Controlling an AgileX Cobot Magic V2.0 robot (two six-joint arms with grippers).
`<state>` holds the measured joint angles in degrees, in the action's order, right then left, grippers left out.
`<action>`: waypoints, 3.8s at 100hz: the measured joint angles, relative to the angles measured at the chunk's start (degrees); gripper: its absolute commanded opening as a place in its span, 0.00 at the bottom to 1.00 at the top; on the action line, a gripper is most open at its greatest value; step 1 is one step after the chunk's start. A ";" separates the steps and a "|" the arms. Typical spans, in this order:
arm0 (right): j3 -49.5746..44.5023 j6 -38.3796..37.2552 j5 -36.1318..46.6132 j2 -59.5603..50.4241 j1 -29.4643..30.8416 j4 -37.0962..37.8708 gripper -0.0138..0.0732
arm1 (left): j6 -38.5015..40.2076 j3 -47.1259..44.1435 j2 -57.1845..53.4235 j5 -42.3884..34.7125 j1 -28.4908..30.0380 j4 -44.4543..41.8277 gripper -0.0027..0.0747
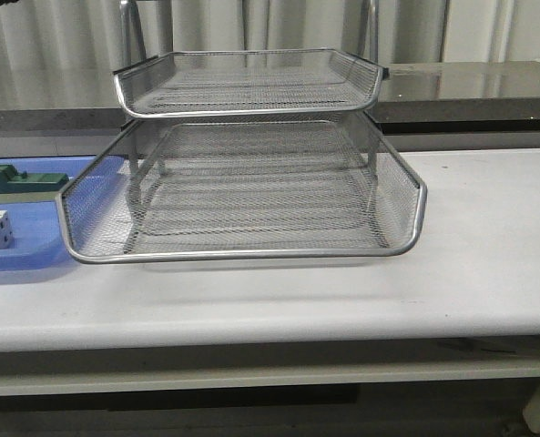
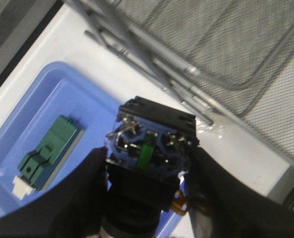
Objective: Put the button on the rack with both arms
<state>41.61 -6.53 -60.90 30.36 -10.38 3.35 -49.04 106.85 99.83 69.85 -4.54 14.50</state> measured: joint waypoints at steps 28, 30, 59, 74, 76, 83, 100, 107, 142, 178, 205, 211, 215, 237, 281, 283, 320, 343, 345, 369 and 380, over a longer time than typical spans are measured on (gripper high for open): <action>0.00 0.00 0.00 0.00 0.00 0.00 0.08 | -0.22 0.00 -0.28 1.27 -12.77 0.90 0.22; 0.00 0.00 0.00 0.00 0.00 0.00 0.08 | -0.22 0.00 -0.15 1.31 -13.80 0.90 0.22; 0.00 0.00 0.00 0.00 0.00 0.00 0.08 | -0.33 0.00 3.82 1.31 -24.40 1.48 0.22; 0.00 0.00 0.00 0.00 0.00 0.00 0.08 | -0.33 0.00 8.00 1.19 -26.51 1.48 0.22; 0.00 0.00 0.00 0.00 0.00 0.00 0.08 | -0.33 0.00 8.60 1.19 -26.75 1.48 0.22; 0.00 0.00 0.00 0.00 0.00 0.00 0.08 | -0.33 0.00 10.47 1.19 -27.12 1.48 0.22; 0.00 0.00 0.00 0.00 0.00 0.00 0.08 | -0.33 0.00 13.41 1.32 -27.32 0.78 0.24; 0.00 0.00 0.00 0.00 0.00 0.00 0.08 | -0.33 0.00 13.92 1.32 -27.32 0.10 0.28; 0.00 0.00 0.00 0.00 0.00 0.00 0.08 | -0.33 0.00 14.70 1.32 -27.32 -0.82 0.56; 0.00 0.00 0.00 0.00 0.00 0.00 0.08 | 0.50 0.00 14.19 1.32 -27.32 -1.30 0.56; 0.00 0.00 0.00 0.00 0.00 0.00 0.08 | 3.11 0.00 7.03 1.32 -27.32 -1.53 0.56; 0.00 0.00 0.00 0.00 0.00 0.00 0.08 | 4.20 0.00 5.00 1.41 -27.32 -1.53 0.56; 0.00 0.00 0.00 0.00 0.00 0.00 0.08 | 5.64 0.00 3.41 1.54 -27.32 -1.53 0.54; 0.00 0.00 0.00 0.00 0.00 0.00 0.08 | 12.09 0.00 -5.41 1.89 -23.75 -3.61 0.47; 0.00 0.00 0.00 0.00 0.00 0.00 0.08 | 22.54 -11.78 -23.36 -0.04 -10.73 -8.90 0.47; 0.00 0.00 0.00 0.00 0.00 0.00 0.08 | 23.08 -13.13 -24.91 -0.89 -9.97 -8.88 0.47; 0.00 0.00 0.00 0.00 0.00 0.00 0.08 | 32.43 -42.10 -44.47 -18.14 -6.04 -8.88 0.47; 0.00 0.00 0.00 0.00 0.00 0.00 0.08 | 39.51 -59.78 -55.30 -26.66 -6.04 -9.01 0.46; 0.00 0.00 0.00 0.00 0.00 0.00 0.08 | 40.19 -61.10 -56.14 -27.09 -6.04 -9.26 0.46; 0.00 0.00 0.00 0.00 0.00 0.00 0.08 | 48.62 -72.25 -64.01 -28.35 -6.04 -14.50 0.45; 0.00 0.00 0.00 0.00 0.00 0.00 0.08 | 51.25 -75.86 -66.65 -28.35 -6.04 -16.78 0.38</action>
<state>41.61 -6.53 -60.90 30.36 -10.38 3.35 2.22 31.00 33.18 41.50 -10.58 -2.28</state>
